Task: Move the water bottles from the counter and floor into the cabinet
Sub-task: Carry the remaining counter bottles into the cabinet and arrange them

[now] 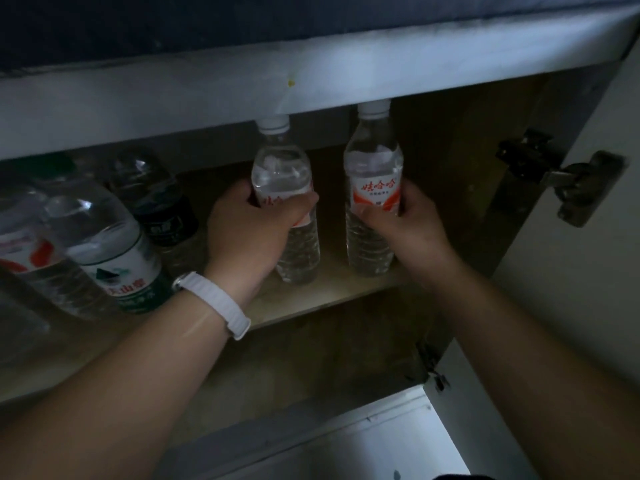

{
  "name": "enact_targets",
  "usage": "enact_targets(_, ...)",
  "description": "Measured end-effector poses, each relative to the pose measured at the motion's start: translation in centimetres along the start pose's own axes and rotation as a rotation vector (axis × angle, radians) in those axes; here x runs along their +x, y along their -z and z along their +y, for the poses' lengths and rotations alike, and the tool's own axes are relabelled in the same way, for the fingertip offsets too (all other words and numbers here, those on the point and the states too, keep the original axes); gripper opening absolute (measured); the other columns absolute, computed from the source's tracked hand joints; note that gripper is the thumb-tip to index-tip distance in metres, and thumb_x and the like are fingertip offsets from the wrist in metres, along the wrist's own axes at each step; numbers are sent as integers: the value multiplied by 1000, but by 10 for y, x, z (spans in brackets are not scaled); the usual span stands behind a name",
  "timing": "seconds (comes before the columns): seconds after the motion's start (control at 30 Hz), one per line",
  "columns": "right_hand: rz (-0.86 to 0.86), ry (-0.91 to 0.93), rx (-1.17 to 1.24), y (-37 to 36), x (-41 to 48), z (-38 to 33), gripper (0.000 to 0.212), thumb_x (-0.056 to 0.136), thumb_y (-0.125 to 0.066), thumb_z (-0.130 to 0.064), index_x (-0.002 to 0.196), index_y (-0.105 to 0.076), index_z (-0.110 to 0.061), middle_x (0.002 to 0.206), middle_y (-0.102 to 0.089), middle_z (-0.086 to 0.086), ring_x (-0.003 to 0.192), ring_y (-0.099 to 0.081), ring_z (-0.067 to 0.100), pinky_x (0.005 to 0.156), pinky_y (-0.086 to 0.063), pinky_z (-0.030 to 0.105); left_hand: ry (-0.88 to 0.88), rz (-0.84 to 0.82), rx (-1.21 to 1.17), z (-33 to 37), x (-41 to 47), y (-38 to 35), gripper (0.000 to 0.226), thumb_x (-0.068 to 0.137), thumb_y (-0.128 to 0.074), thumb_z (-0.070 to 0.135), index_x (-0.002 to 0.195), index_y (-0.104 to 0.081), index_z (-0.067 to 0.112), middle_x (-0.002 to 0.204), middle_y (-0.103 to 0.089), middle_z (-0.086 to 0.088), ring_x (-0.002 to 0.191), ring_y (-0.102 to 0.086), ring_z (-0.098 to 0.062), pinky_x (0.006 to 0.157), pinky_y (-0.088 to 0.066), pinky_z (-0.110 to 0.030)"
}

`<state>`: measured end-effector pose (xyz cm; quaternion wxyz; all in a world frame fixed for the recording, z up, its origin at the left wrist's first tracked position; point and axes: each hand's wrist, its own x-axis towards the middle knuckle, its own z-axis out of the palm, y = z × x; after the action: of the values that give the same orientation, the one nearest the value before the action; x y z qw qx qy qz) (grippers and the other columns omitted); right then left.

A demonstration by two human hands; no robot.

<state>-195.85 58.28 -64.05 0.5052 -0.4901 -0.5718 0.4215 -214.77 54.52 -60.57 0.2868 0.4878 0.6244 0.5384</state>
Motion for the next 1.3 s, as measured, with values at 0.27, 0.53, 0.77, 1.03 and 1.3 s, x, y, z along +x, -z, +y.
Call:
enact_targets(0.27, 49, 31, 12, -6, -16, 13, 59, 81, -77, -26, 129, -44, -38, 103, -59, -26, 87, -54, -27, 62, -43, -1, -38, -39, 0, -27, -12, -9, 52, 79, -83, 41, 119, -51, 45, 105, -58, 28, 95, -55, 11, 76, -43, -15)
enact_targets(0.53, 96, -9, -141, -10, -27, 23, 73, 76, -82, -25, 129, -34, -43, 101, -49, -31, 82, -43, -33, 63, -39, -1, 67, -145, 7, -72, -17, -11, 64, 75, -89, 30, 126, -53, 45, 121, -67, 20, 115, -64, -7, 100, -53, -39)
enact_targets(0.77, 194, -34, -169, -10, -20, 30, 67, 78, -80, -30, 133, -43, -33, 95, -49, -28, 85, -46, -15, 70, -35, 8, 69, -126, 37, -66, -11, -21, 60, 75, -89, 31, 116, -49, 47, 98, -58, 30, 90, -54, 12, 73, -42, -16)
enact_targets(1.03, 237, -7, -193, 3, 35, 23, 63, 78, -79, -26, 133, -47, -29, 123, -57, -15, 110, -48, 0, 88, -38, 23, 65, -114, -14, -39, 18, -64, 59, 78, -86, 30, 124, -50, 40, 100, -56, 25, 96, -54, -1, 84, -41, -29)
enact_targets(1.3, 260, -4, -135, 9, 57, 34, 62, 79, -77, -17, 133, -48, -24, 111, -58, -17, 101, -53, 2, 79, -40, 12, 99, -96, -27, -31, 37, -88, 68, 79, -86, 27, 138, -52, 29, 119, -61, 10, 107, -56, -12, 93, -43, -31)
